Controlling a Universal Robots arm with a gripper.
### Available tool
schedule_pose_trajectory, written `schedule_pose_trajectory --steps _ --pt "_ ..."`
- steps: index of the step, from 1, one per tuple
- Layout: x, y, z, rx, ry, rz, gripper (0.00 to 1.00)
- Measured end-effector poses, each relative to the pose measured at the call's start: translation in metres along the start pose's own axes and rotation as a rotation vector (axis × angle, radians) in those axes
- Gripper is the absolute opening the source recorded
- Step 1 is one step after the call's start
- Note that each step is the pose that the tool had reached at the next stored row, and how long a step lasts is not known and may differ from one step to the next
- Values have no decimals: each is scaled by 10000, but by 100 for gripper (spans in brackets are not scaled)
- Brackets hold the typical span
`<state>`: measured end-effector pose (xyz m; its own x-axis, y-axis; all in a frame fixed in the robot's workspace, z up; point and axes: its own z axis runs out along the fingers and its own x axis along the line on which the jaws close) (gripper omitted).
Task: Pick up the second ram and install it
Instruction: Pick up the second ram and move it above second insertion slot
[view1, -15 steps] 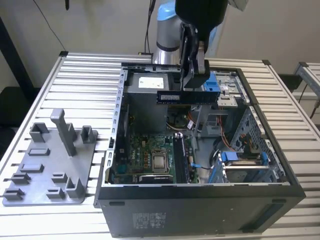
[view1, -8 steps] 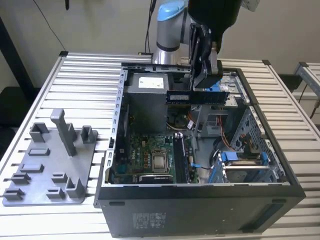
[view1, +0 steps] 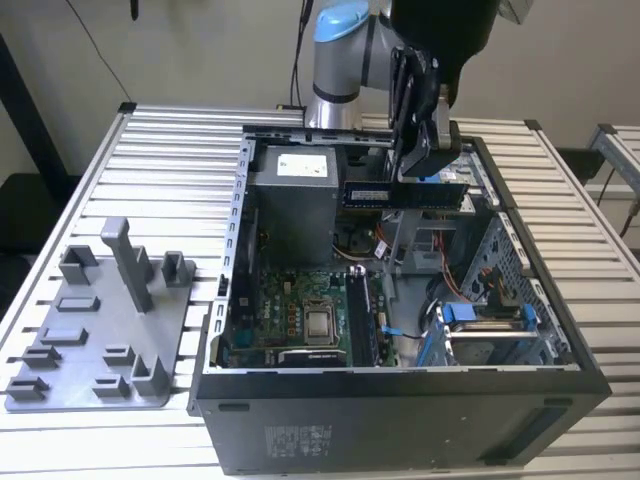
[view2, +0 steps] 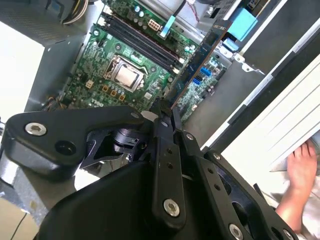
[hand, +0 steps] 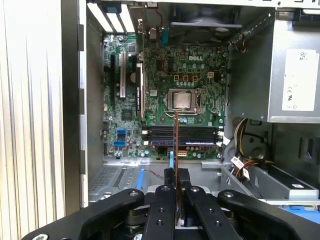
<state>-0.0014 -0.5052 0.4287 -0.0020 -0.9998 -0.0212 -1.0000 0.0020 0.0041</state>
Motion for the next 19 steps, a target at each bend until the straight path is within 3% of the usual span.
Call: schedule_pose_trajectory --steps 11,19 --pt "-11 -2 0 0 1 -3 14" --pt "-141 -1 7 0 1 -1 14"
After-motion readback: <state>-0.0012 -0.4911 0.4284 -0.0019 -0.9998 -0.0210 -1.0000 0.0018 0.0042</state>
